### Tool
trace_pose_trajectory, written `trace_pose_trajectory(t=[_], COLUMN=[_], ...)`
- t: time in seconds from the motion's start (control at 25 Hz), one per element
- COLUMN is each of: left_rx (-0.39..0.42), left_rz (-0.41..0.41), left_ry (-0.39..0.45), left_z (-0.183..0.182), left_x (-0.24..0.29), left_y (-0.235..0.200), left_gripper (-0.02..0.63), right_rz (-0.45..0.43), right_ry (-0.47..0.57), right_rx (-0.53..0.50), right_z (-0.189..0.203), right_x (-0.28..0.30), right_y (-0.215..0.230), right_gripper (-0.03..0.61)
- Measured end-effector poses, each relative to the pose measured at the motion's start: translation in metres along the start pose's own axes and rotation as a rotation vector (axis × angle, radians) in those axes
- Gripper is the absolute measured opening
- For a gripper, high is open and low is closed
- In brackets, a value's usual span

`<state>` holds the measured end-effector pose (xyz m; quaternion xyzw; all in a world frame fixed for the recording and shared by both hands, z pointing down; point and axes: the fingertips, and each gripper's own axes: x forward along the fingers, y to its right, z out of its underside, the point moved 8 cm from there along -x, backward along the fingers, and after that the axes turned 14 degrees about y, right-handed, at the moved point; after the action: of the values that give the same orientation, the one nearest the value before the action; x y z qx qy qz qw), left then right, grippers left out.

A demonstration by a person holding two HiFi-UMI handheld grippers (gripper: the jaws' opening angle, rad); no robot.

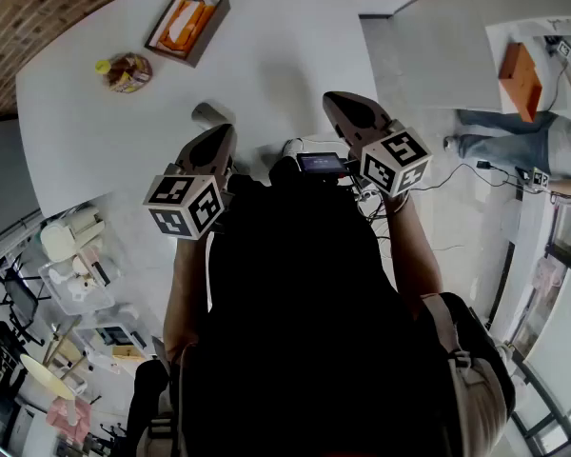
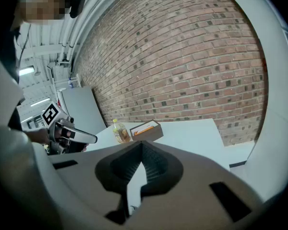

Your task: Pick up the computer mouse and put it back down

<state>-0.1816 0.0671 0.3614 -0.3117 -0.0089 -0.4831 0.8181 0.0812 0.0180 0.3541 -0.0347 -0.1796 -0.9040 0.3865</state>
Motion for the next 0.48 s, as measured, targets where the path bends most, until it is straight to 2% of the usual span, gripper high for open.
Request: trace_pose_trajectory(t=[0.24, 0.48], left_rx=[-0.007, -0.014], left_rz=[-0.029, -0.085], left_ry=[-0.018, -0.047], left_z=[0.003, 0.010], left_x=[0.007, 0.012], left_y=[-0.003, -0.007], left_gripper=[0.015, 0.015], right_rz=[-0.001, 0.000], right_ry=[0.001, 0.028], right_rx=[0.001, 0.059], right_z=[-0.002, -0.004], right_x=[0.000, -0.001], right_y=[0.007, 0.015], right_gripper=[0.017, 0.017])
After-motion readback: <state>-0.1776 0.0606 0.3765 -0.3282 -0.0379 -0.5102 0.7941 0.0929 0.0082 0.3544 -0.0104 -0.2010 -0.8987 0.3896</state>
